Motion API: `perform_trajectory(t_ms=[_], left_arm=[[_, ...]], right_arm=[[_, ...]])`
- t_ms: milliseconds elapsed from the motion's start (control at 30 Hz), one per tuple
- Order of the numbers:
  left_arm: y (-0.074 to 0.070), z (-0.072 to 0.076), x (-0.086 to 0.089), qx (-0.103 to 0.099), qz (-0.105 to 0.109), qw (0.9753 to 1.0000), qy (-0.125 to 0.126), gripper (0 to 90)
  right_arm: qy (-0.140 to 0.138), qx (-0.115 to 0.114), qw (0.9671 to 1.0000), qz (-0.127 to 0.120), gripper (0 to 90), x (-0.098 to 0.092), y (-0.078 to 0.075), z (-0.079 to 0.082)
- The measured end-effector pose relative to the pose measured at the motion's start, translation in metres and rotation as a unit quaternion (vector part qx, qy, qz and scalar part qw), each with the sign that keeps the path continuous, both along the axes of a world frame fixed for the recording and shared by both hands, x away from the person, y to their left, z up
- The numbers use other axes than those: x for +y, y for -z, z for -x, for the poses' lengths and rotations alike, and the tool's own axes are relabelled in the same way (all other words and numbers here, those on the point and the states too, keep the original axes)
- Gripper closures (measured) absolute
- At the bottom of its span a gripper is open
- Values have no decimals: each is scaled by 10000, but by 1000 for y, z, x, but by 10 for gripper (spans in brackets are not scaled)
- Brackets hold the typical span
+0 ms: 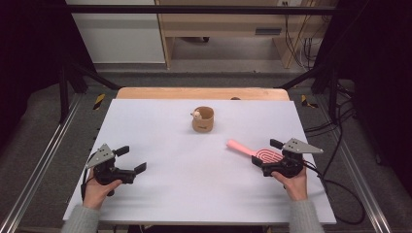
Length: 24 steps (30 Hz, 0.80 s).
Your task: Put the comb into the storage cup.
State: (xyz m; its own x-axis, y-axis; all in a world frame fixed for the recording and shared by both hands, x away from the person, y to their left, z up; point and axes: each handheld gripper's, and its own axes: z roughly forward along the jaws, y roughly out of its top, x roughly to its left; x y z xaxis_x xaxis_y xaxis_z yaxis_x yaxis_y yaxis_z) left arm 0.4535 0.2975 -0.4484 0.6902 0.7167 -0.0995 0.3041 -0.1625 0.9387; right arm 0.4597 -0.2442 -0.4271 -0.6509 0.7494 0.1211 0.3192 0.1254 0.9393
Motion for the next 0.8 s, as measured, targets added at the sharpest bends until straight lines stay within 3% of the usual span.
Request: perform_trajectory(t_ms=[300, 333, 600, 667, 800], left_arm=[[0, 0, 0, -1, -6, 10000, 3, 3], [0, 0, 0, 3, -5, 10000, 3, 3], [0, 0, 0, 4, 1, 10000, 0, 4], [0, 0, 0, 1, -4, 10000, -1, 4], [1, -1, 0, 1, -14, 10000, -7, 4]], right_arm=[[202, 64, 9996, 181, 42, 12, -4, -5], [222, 102, 9995, 211, 99, 13, -4, -6], [282, 198, 9991, 255, 248, 16, -5, -12], [337, 233, 9986, 329, 320, 18, -5, -14], [406, 259, 9979, 426, 382, 20, -7, -18]])
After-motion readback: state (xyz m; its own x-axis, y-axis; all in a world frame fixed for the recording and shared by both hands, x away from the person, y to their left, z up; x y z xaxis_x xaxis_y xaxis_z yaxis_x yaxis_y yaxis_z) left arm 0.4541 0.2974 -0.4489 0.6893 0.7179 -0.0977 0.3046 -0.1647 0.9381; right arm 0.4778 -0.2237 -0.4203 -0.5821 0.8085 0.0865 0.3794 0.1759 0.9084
